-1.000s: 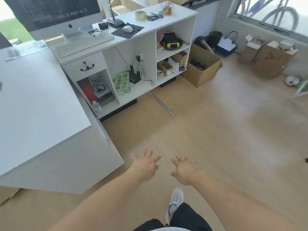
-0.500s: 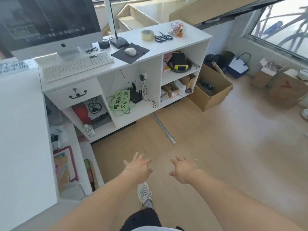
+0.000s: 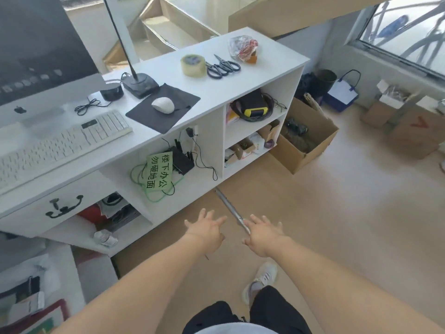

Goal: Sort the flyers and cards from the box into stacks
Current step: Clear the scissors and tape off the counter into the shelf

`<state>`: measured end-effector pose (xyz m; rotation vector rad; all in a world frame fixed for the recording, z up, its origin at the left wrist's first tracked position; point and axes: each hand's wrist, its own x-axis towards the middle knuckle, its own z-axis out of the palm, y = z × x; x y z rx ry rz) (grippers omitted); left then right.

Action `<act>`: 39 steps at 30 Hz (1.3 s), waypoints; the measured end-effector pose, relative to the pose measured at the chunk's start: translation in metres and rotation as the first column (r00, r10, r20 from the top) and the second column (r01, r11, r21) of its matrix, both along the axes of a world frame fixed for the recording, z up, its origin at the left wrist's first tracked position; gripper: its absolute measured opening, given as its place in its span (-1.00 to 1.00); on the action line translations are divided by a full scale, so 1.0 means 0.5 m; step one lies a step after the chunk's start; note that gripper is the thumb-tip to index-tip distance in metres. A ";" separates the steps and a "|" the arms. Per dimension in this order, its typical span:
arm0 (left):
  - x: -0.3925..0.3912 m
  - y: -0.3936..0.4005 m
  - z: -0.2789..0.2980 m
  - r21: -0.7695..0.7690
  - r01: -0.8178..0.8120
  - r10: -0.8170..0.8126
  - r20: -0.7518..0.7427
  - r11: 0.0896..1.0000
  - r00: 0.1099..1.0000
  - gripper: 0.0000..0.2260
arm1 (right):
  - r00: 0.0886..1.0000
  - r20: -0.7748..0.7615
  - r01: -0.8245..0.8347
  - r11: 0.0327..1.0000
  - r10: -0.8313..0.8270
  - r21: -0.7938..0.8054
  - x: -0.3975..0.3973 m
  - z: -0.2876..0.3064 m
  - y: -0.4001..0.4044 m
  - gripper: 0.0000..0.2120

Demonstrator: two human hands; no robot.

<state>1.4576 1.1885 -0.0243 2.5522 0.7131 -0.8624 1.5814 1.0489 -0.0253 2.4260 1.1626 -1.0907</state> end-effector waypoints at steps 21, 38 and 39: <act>0.692 0.363 0.109 0.041 -0.240 0.219 0.284 0.970 0.933 -0.45 | 0.981 0.084 -0.192 0.953 0.177 0.234 0.734 0.130 0.452 -0.36; 0.959 0.794 0.087 0.145 -0.318 0.229 0.434 0.937 0.872 -0.45 | 0.933 0.327 -0.263 0.906 0.151 0.331 0.996 0.185 0.893 -0.42; 0.972 0.808 0.086 0.149 -0.336 0.238 0.452 0.930 0.860 -0.45 | 0.928 0.340 -0.269 0.903 0.150 0.334 1.009 0.183 0.910 -0.42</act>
